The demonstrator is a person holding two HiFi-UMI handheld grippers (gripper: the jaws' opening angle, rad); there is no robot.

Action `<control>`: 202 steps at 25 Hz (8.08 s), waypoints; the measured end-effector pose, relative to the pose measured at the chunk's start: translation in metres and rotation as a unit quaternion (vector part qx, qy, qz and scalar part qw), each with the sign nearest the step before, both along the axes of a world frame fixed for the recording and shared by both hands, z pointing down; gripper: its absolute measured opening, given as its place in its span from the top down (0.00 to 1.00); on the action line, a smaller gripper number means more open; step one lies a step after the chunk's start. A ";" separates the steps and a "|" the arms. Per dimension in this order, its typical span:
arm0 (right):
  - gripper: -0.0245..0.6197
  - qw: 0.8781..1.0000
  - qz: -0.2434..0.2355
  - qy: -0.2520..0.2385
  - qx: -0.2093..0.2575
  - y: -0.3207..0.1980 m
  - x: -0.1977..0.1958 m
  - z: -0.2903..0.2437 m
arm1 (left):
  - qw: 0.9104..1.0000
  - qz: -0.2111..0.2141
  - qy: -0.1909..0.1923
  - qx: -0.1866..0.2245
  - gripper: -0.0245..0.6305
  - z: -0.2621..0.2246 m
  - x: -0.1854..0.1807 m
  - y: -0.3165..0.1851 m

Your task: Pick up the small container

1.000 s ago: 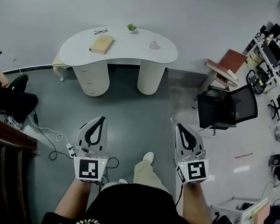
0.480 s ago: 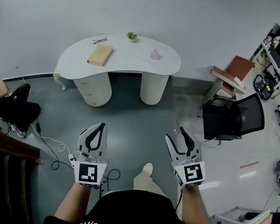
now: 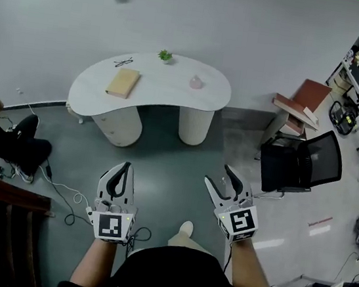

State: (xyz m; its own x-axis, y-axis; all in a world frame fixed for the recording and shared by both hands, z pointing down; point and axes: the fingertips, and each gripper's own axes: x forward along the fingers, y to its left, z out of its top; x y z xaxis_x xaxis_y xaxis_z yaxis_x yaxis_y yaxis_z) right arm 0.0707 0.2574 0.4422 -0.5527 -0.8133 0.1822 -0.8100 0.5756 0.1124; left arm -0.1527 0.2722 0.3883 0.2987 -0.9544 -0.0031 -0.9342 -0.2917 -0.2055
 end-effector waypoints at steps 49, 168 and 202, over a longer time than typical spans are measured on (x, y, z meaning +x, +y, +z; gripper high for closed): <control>0.59 0.999 -0.042 -0.001 -0.018 -0.184 0.029 0.009 | 0.997 -0.031 -0.038 -0.055 0.96 0.032 0.038 -0.192; 0.59 0.964 -0.169 0.070 -0.195 -0.720 -0.023 0.250 | 0.993 -0.005 -0.061 -0.103 0.96 0.073 0.070 -0.739; 0.75 0.952 -0.147 0.140 -0.232 -0.749 -0.051 0.344 | 0.990 0.026 -0.064 -0.126 0.96 0.094 0.026 -0.814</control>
State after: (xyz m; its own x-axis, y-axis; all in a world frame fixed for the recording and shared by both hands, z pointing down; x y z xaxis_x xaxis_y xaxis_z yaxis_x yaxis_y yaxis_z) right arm 0.0202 -0.4921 0.7862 -0.6209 -0.4283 0.6565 -0.5828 0.8124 -0.0211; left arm -0.1269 -0.5422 0.4828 0.3294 -0.9036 0.2738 -0.8874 -0.3953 -0.2369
